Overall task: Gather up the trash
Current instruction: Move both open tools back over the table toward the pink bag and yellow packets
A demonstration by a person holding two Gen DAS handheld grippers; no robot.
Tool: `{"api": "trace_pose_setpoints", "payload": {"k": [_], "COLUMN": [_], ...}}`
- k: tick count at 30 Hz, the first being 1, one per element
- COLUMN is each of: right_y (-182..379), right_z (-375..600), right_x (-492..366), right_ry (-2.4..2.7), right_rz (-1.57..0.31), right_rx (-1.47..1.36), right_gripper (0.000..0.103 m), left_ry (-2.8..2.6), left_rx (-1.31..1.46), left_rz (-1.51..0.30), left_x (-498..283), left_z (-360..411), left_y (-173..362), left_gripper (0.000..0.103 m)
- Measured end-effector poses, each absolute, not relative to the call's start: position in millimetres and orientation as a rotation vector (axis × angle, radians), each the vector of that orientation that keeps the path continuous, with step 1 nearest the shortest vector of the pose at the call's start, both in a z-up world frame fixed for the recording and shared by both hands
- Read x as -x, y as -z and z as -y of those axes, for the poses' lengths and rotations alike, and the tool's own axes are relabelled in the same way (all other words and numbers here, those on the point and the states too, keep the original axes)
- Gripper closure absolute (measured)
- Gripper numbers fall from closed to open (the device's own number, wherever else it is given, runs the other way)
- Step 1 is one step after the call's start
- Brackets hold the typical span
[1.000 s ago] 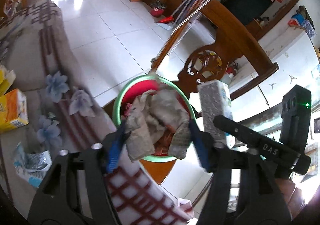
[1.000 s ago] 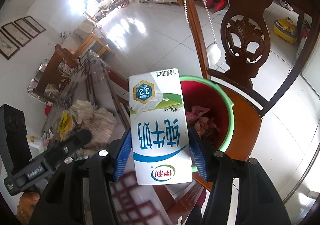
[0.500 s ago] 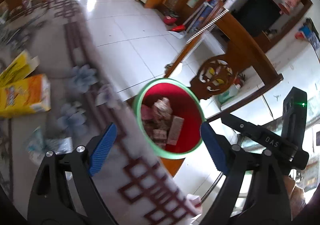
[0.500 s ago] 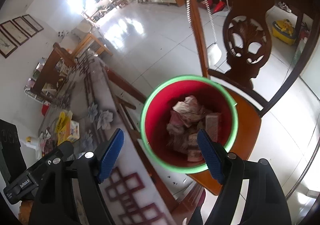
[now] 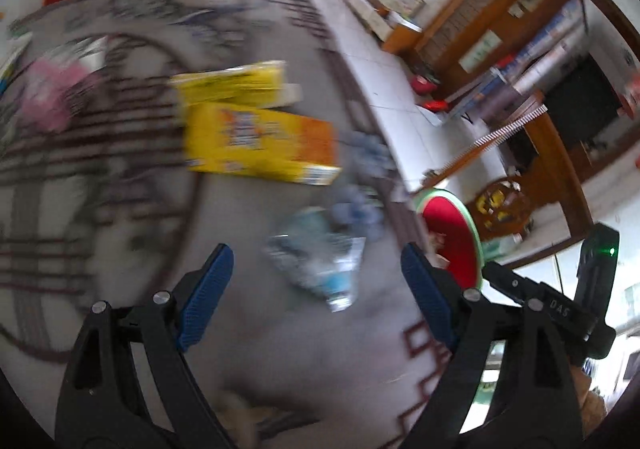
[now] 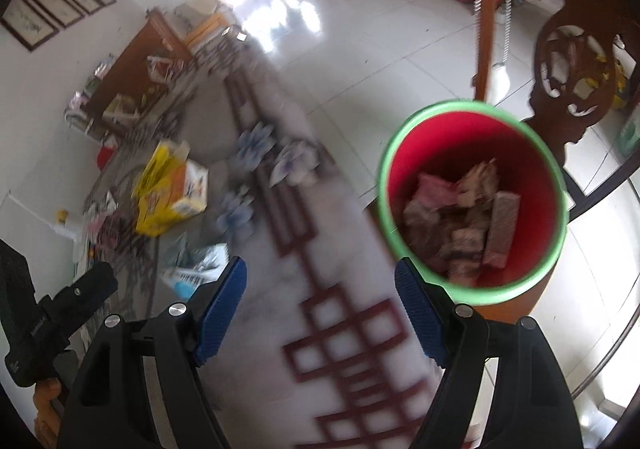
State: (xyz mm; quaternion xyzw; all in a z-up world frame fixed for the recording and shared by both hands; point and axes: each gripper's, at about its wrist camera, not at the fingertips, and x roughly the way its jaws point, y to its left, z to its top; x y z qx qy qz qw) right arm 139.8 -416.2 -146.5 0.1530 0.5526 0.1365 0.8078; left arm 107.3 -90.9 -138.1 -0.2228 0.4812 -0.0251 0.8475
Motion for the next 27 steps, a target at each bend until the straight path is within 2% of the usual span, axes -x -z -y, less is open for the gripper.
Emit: {"api": "trace_pose_setpoints", "payload": {"k": [8, 15, 27], "right_y": [146, 142, 144], "right_z": [334, 284, 272], "right_x": [-128, -118, -111], "right_ry": [-0.362, -0.388, -0.305], "right_rz": [-1.216, -1.212, -1.226], "right_rx": [-0.285, -0.258, -0.251], "right_gripper": [0.029, 0.029, 0.029], "left_ry": [-0.097, -0.217, -0.337], "left_rx": [0.596, 0.715, 0.981], "left_rz": [-0.981, -0.909, -0.83], "left_x": [-69, -60, -127], "left_z": [-8, -84, -183], "left_y": [145, 141, 150], "left_gripper": [0.011, 0.01, 0.008]}}
